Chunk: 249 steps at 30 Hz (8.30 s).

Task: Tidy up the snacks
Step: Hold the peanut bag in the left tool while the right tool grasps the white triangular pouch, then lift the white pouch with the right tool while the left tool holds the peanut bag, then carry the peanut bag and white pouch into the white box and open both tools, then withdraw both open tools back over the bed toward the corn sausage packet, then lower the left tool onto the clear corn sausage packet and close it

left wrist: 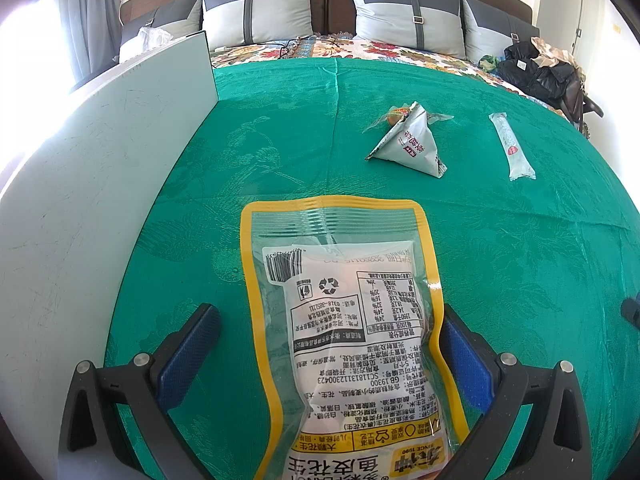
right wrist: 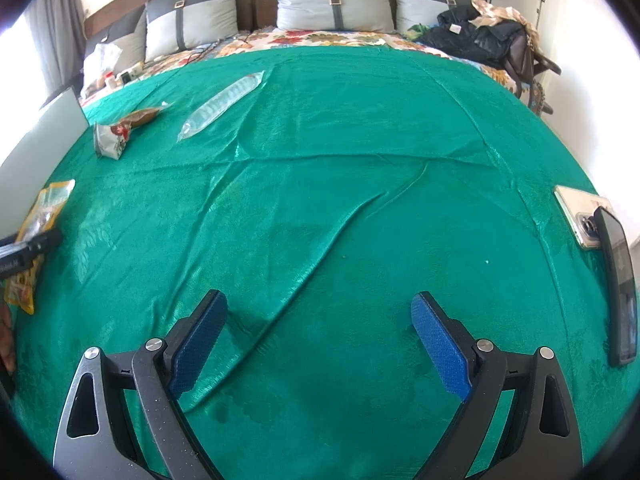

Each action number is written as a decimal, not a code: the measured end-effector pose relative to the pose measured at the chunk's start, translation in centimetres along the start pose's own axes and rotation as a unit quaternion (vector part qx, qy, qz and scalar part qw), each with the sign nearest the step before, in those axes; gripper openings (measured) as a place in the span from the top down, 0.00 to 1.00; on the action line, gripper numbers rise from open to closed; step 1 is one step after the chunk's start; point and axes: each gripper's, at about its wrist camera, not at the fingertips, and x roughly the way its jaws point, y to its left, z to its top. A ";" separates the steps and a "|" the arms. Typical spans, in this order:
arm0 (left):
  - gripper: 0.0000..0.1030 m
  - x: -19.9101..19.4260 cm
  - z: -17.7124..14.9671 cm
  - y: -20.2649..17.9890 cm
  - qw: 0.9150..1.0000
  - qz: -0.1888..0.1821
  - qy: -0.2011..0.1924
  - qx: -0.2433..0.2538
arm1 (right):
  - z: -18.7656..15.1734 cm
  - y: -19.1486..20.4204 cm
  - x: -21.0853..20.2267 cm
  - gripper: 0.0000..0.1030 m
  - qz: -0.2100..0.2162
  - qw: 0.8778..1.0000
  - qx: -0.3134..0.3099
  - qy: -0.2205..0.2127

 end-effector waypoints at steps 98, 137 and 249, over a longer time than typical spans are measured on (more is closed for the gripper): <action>0.00 0.3 0.3 0.0 1.000 0.000 0.000 -0.001 | -1.4 2.5 1.4 0.08 0.024 0.994 -0.111 0.002; 0.46 -22.1 -1.8 13.2 0.967 -0.169 -0.082 -0.171 | 1.5 16.0 -11.6 0.63 0.234 0.967 -0.094 -0.036; 0.64 9.1 16.6 -7.9 0.976 -0.087 0.079 0.183 | -2.9 -0.1 -0.5 0.06 -0.007 0.997 -0.071 0.003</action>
